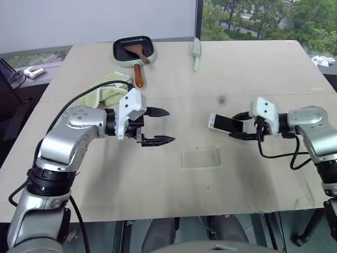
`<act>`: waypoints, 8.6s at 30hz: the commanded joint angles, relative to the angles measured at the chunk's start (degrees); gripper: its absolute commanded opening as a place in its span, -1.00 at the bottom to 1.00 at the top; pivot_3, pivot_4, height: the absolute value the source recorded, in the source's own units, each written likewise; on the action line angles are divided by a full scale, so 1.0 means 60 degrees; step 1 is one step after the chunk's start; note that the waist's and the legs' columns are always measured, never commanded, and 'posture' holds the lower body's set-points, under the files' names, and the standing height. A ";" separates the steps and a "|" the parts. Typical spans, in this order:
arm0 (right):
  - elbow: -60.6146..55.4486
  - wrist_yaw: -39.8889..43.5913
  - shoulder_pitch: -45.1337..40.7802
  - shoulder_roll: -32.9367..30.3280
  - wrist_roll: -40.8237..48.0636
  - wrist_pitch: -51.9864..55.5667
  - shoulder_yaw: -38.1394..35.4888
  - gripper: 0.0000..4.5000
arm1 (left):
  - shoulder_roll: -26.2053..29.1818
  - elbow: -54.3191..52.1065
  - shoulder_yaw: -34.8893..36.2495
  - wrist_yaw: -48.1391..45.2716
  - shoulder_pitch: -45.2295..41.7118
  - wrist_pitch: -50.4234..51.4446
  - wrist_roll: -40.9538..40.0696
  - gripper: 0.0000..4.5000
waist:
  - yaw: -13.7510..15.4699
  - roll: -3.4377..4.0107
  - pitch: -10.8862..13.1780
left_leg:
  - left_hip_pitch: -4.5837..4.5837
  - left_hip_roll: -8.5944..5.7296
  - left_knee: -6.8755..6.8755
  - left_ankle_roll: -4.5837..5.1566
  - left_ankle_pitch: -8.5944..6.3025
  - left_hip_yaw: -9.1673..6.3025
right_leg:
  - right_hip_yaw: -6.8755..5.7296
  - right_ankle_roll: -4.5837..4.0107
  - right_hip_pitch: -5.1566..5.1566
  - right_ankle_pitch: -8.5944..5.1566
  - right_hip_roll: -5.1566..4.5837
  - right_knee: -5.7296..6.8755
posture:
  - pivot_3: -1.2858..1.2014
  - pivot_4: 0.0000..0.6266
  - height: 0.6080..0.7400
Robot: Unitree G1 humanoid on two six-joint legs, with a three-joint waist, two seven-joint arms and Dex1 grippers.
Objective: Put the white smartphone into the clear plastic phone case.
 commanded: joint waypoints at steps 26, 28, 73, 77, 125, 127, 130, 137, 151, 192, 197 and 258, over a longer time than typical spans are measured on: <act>-0.2761 -0.0413 0.0226 0.0075 -0.0203 0.1173 0.1359 0.23 | -0.1847 0.0328 -0.1160 0.0379 -0.0031 -0.0538 0.0478 -0.98 | 0.0016 -0.0003 0.0001 | -0.0003 -0.0002 0.0003 -0.0003 0.0001 -0.0009 | -0.0005 0.0000 -0.0001 0.0000 -0.0002 0.0000 | 0.03 -0.52 1.00; -0.2837 -0.0395 0.0279 -0.0012 -0.0369 0.1070 0.1535 0.23 | -0.1953 0.0355 -0.1335 0.0357 -0.0023 -0.0693 0.0636 -0.98 | 0.0016 -0.0004 0.0001 | -0.0003 -0.0004 0.0004 -0.0002 0.0001 -0.0008 | -0.0005 0.0000 0.0000 0.0000 -0.0004 0.0000 | 0.03 -0.52 1.00; -0.3234 0.0327 0.0466 -0.0324 -0.1505 0.0360 0.2797 0.23 | -0.3020 0.0611 -0.2766 0.1660 0.1786 -0.1544 0.2536 -0.98 | 0.0026 -0.0005 -0.0009 | -0.0001 -0.0004 0.0012 -0.0001 0.0001 -0.0018 | -0.0011 0.0000 0.0004 0.0000 -0.0005 0.0002 | 0.03 -0.52 1.00; -0.3207 0.0287 0.0478 -0.0299 -0.1593 0.0381 0.2817 0.23 | -0.3047 0.0708 -0.2796 0.1781 0.1842 -0.1562 0.2604 -0.98 | 0.0029 -0.0006 -0.0011 | -0.0001 -0.0004 0.0012 -0.0001 0.0001 -0.0018 | -0.0011 0.0000 0.0004 0.0000 -0.0005 0.0003 | 0.03 -0.52 1.00; -0.3605 -0.1244 0.0834 0.0183 -0.1668 0.1621 0.2438 0.98 | -0.4037 0.1149 -0.2700 0.3515 0.2583 -0.1673 0.2715 -1.00 | 0.0036 0.0001 -0.0193 | 0.0165 -0.0009 -0.0032 0.0044 -0.0027 -0.0046 | -0.0035 -0.0001 0.0177 -0.0005 -0.0013 -0.0036 | 0.03 -0.52 1.00; -0.3537 -0.1266 0.0830 0.0195 -0.1689 0.1590 0.2455 0.98 | -0.4045 0.0887 -0.2546 0.3348 0.2664 -0.1773 0.2490 -1.00 | 0.0032 0.0003 -0.0192 | 0.0163 -0.0009 -0.0032 0.0044 -0.0027 -0.0046 | -0.0035 -0.0002 0.0174 -0.0005 -0.0013 -0.0037 | 0.03 -0.52 1.00; -0.3428 -0.1306 0.0825 0.0212 -0.1732 0.1536 0.2497 0.98 | -0.3969 0.0513 -0.2333 0.3121 0.2761 -0.1833 0.2191 -1.00 | 0.0022 0.0004 -0.0183 | 0.0155 -0.0008 -0.0037 0.0043 -0.0027 -0.0044 | -0.0031 -0.0002 0.0159 -0.0005 -0.0015 -0.0038 | 0.03 -0.52 1.00; -0.3199 -0.1383 0.0746 0.0327 -0.1809 0.1408 0.2583 0.98 | -0.3845 -0.0072 -0.1949 0.2816 0.2836 -0.1617 0.1607 -1.00 | 0.0032 0.0008 -0.0159 | 0.0137 -0.0009 -0.0039 0.0044 -0.0027 -0.0047 | -0.0036 -0.0002 0.0152 -0.0005 -0.0018 -0.0053 | 0.03 -0.52 1.00; -0.2825 -0.1419 0.0666 0.0472 -0.2074 0.1067 0.2662 0.98 | -0.3642 -0.0566 -0.2274 0.2400 0.3076 -0.0990 0.1241 -1.00 | 0.0029 0.0011 -0.0147 | 0.0134 -0.0009 -0.0049 0.0043 -0.0027 -0.0050 | -0.0039 -0.0002 0.0150 -0.0005 -0.0017 -0.0066 | 0.03 -0.52 1.00; -0.2480 -0.0836 0.1832 -0.1686 -0.0206 0.1624 0.0357 -0.95 | -0.3396 -0.0970 -0.1370 0.2776 0.3054 -0.0434 0.0951 -1.00 | 0.0016 0.0048 -0.0094 | 0.0120 0.0001 -0.0064 0.0045 -0.0028 -0.0043 | -0.0037 -0.0003 0.0144 -0.0005 -0.0021 -0.0104 | 0.03 -0.52 1.00; -0.2405 -0.0759 0.1428 -0.1480 -0.0353 0.1508 0.0758 -0.95 | -0.2742 -0.1489 -0.0276 0.2686 0.3060 0.0095 0.0264 -1.00 | 0.0013 0.0047 -0.0067 | 0.0108 0.0003 -0.0064 0.0045 -0.0028 -0.0045 | -0.0041 -0.0001 0.0140 -0.0004 -0.0019 -0.0118 | 0.03 -0.52 1.00; -0.4285 -0.1062 0.2155 -0.1607 -0.0283 0.3344 0.1095 -0.95 | -0.3439 0.0458 -0.1678 0.2058 0.2633 -0.0241 0.1430 -1.00 | 0.0252 0.0066 -0.0049 | 0.0003 -0.0039 -0.0038 0.0002 0.0001 -0.0101 | -0.0103 -0.0001 0.0078 0.0006 -0.0054 -0.0132 | 0.03 -0.52 1.00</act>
